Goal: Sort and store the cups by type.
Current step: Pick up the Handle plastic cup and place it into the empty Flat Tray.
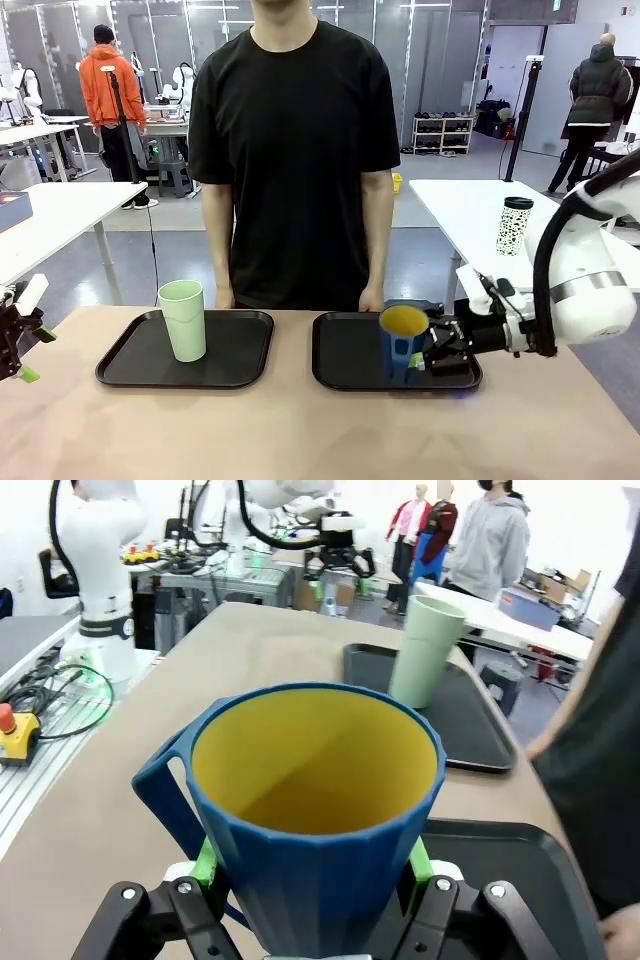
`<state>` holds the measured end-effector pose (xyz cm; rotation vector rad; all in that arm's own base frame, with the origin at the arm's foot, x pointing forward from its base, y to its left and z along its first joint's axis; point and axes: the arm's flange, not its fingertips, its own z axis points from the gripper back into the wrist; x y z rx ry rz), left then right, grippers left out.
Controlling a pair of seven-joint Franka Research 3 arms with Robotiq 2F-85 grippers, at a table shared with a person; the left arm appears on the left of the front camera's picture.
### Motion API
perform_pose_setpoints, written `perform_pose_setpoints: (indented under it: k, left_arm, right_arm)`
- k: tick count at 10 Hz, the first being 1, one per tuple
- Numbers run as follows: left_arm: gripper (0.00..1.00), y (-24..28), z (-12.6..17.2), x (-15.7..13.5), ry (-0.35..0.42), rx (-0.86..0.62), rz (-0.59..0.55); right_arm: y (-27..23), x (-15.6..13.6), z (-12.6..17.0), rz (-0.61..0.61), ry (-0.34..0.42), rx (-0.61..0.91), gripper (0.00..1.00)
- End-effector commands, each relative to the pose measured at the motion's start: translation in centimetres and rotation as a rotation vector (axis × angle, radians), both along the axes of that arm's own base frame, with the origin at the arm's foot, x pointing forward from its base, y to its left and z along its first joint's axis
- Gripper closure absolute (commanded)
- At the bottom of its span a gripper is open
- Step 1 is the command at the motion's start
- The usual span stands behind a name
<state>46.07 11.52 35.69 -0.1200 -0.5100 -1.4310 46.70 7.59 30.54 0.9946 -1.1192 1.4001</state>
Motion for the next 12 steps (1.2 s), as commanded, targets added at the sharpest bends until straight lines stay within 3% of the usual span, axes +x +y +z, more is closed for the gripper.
perform_pose_setpoints:
  k: [1,6,11,12]
  left_arm:
    - [0.0,0.1,0.0,-0.1,-0.019,-0.001,-0.011]
    - [0.0,0.1,0.0,-0.1,-0.019,-0.001,-0.011]
    - [0.0,0.1,0.0,-0.1,-0.019,-0.001,-0.011]
    - [0.0,0.1,0.0,-0.1,-0.019,-0.001,-0.011]
  right_arm:
    - [-1.5,2.1,1.7,-0.066,-0.001,0.027,0.74]
    - [-4.0,6.5,2.7,-0.122,0.029,0.087,0.74]
    - [-4.0,5.5,2.7,-0.114,0.002,0.051,0.74]
    - [-4.0,5.8,2.3,-0.119,0.009,0.057,0.24]
